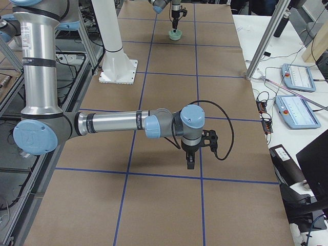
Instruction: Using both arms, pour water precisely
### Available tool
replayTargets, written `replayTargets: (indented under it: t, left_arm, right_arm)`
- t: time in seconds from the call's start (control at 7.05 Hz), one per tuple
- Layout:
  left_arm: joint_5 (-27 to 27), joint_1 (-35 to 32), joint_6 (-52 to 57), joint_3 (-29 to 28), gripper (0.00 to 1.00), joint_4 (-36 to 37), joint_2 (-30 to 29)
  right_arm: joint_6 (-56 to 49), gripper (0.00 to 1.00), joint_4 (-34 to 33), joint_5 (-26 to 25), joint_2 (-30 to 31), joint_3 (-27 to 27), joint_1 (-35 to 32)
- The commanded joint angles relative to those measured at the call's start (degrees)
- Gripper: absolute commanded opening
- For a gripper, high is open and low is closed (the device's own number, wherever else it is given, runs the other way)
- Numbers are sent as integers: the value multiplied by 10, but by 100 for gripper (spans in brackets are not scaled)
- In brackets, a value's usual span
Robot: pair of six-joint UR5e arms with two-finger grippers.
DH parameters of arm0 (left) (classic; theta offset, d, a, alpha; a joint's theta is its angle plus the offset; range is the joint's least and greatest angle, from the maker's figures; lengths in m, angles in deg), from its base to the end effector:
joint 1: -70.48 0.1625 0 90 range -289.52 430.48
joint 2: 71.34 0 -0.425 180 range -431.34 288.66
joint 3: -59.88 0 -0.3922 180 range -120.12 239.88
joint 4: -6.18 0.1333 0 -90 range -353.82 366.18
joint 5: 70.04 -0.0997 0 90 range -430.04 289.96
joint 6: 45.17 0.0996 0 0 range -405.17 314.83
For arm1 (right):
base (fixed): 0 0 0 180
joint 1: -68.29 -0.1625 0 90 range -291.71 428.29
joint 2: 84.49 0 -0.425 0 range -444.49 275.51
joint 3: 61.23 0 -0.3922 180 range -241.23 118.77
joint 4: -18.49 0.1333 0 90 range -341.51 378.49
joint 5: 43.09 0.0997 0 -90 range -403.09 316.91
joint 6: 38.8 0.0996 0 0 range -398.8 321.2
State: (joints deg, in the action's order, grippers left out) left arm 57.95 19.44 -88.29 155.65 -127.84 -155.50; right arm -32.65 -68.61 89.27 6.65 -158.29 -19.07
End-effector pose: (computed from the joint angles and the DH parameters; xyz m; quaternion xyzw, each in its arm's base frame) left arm 0.2428 -0.4148 0.5731 0.0687 0.4600 0.0899 0.8807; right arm 0.0435 -0.4940 0.6044 0.0439 -0.3647 0.0007 0.9301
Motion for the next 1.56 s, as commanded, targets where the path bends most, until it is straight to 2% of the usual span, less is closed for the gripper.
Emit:
replayTargets:
  t: [0.0,0.28,0.43,0.57,0.71,0.85,0.99,1.28,1.42]
  left_arm:
    - [-1,1,1,-1,0,2,2]
    - [4,0,-6,3,0,5,-4]
    - [7,-4,-8,15,0,33,-12]
    - [7,-4,-7,67,0,138,-36]
    - [5,-3,-8,104,0,230,-76]
    - [5,-2,-12,108,0,276,-121]
    - [4,6,-36,101,0,299,-162]
    - [-2,76,-127,81,0,334,-257]
    - [-32,98,-165,45,0,334,-315]
  right_arm:
    - [0,100,0,0,0,0,0]
    - [0,100,0,0,0,-1,0]
    - [0,100,0,0,-1,0,0]
    - [0,100,0,0,0,-1,0]
    - [0,100,0,0,0,0,0]
    - [0,100,0,-1,-1,0,0]
    - [0,100,0,-1,0,0,0]
    - [0,100,0,-1,-1,0,0]
    - [0,100,0,-1,-1,0,0]
